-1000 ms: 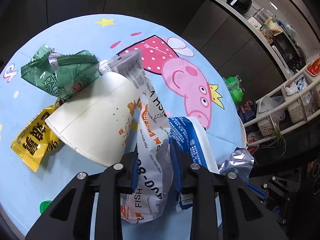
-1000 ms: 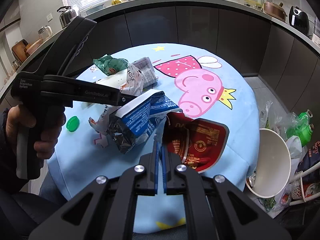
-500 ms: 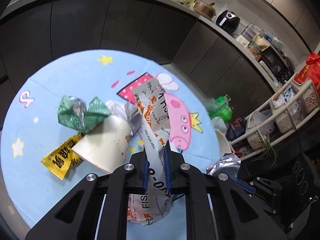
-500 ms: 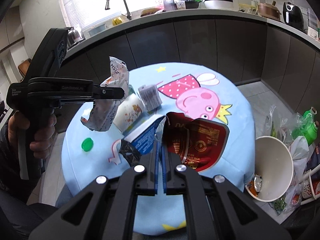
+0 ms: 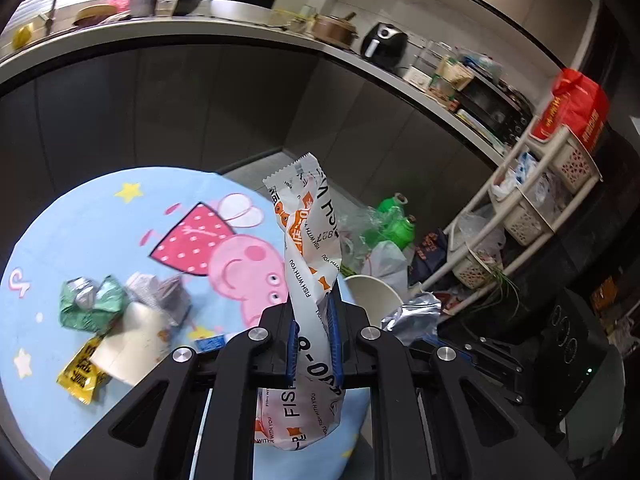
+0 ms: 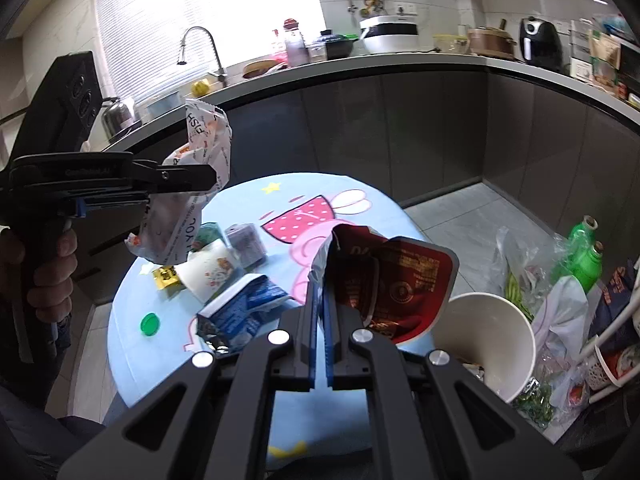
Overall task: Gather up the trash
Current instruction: 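Carry the wrapper and red packet over the white bucket and open both tools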
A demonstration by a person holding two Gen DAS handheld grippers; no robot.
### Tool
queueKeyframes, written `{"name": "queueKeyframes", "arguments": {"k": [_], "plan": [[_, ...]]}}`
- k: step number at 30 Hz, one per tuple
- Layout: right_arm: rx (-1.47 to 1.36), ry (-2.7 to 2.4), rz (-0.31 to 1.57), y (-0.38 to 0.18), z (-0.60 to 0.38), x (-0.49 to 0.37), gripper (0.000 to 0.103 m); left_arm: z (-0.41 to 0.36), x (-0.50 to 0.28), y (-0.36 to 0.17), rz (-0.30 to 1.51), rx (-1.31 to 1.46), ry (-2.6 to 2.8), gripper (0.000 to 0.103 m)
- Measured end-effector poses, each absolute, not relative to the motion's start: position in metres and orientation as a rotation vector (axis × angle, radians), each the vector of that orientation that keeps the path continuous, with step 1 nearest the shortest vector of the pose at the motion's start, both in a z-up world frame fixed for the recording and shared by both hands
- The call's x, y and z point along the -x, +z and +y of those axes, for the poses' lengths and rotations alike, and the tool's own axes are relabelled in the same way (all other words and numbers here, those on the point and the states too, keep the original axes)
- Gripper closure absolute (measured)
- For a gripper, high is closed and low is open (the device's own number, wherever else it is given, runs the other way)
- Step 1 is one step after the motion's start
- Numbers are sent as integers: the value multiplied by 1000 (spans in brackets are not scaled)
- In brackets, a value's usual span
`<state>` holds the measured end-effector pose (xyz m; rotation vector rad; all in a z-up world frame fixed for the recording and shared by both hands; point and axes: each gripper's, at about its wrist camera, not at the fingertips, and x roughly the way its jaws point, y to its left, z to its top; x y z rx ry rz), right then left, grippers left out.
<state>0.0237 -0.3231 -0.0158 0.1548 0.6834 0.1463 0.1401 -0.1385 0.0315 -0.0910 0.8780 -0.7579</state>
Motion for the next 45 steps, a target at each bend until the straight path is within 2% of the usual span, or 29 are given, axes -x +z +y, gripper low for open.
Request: {"name": "queueKeyframes", "arguments": {"k": [8,21,30,31,32,33,34,35,36,38,39,45], "plan": [[-218,38,707,-38,-370,-12,98,-214,-138,21,928,27,-898,91],[-372,-71,791,-102,-446,-6,98,-326,-147,-30,1063,-52,-1051,91],[-435,-64,830,-146,-478,-28,95,-377,-163,-65,1121,-93,-1053,88],[-433,-58,832,-148,-478,-31,92,-379,-164,-67,1119,-96,-1046,85],[-426,-52,835,-153,-479,-33,75,-380,-166,-69,1111,-102,-1035,76],[-418,-56,834,-155,-479,-34,46,-381,-167,-70,1102,-111,-1016,68],[-410,-58,832,-157,-480,-35,34,-382,-168,-69,1092,-115,-993,42],[-400,-53,833,-159,-479,-35,25,-380,-168,-68,1070,-109,-957,27],[-392,-44,831,-159,-478,-34,20,-376,-169,-65,1036,-91,-932,24],[-378,-45,816,-159,-476,-31,6,-370,-171,-62,1015,-74,-907,8],[-372,-45,812,-158,-476,-29,3,-366,-173,-61,1005,-62,-884,9],[-361,-60,815,-153,-474,-26,3,-357,-177,-59,1006,-39,-836,9]]}}
